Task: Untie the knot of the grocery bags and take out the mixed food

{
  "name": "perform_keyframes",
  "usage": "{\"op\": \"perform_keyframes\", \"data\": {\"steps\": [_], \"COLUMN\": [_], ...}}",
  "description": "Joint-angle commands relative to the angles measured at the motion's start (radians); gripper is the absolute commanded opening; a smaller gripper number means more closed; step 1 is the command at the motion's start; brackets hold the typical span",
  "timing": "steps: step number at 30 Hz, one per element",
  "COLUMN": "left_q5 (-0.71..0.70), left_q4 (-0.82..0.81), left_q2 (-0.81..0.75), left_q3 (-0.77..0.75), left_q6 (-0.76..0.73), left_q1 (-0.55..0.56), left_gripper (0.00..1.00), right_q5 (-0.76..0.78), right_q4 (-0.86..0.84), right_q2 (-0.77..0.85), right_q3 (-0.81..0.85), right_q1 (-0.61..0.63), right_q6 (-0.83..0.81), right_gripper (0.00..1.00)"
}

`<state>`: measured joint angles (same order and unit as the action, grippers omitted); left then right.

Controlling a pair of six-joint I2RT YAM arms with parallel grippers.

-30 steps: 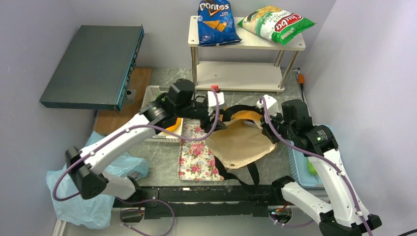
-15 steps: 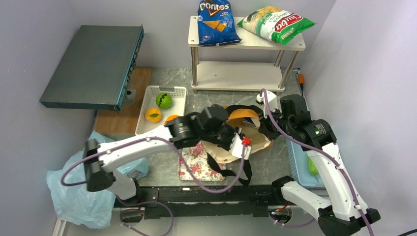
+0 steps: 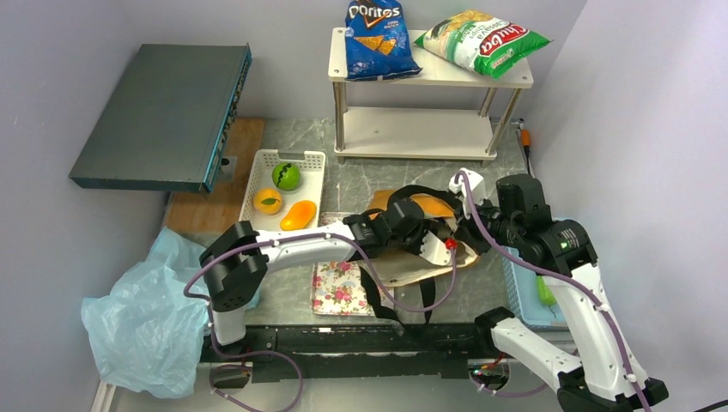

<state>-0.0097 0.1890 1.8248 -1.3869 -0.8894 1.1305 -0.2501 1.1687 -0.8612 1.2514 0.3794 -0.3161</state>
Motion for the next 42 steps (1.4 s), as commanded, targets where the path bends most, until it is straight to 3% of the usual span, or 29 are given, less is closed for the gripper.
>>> {"op": "perform_keyframes", "data": {"steps": [1, 7, 11, 14, 16, 23, 28, 34, 42], "left_q5": [-0.014, 0.047, -0.029, -0.120, -0.155, -0.313, -0.318, -0.330, -0.328], "left_q4": [-0.215, -0.173, -0.174, -0.332, -0.384, -0.428, -0.447, -0.434, -0.502], "left_q2": [0.024, 0.098, 0.145, 0.171, 0.187, 0.303, 0.328, 0.359, 0.375], "left_q3": [0.074, 0.006, -0.001, 0.069, 0.081, -0.015, 0.017, 0.000, 0.024], "left_q6": [-0.053, 0.020, -0.027, -0.177, -0.250, -0.289, -0.304, -0.246, -0.221], "left_q1": [-0.007, -0.036, -0.038, 0.005, 0.027, 0.051, 0.042, 0.020, 0.010], "left_gripper": [0.21, 0.30, 0.31, 0.52, 0.60, 0.65, 0.71, 0.73, 0.82], "right_q5": [-0.067, -0.082, -0.089, -0.102, -0.112, -0.144, -0.162, -0.238, -0.309], "right_q4": [-0.041, -0.042, -0.051, -0.075, -0.090, -0.101, -0.059, -0.038, -0.098], "right_q2": [0.019, 0.010, -0.002, -0.025, -0.040, -0.052, -0.036, -0.048, -0.113], "right_q3": [0.015, 0.027, 0.038, 0.039, 0.044, 0.053, 0.060, 0.130, 0.166], "right_q1": [0.001, 0.001, 0.001, 0.001, 0.002, 0.003, 0.013, 0.035, 0.179], "right_q6": [-0.069, -0.119, -0.119, -0.097, -0.085, -0.067, -0.098, -0.105, 0.011], "right_gripper": [0.00, 0.00, 0.00, 0.00, 0.00, 0.00, 0.00, 0.00, 0.00]}}
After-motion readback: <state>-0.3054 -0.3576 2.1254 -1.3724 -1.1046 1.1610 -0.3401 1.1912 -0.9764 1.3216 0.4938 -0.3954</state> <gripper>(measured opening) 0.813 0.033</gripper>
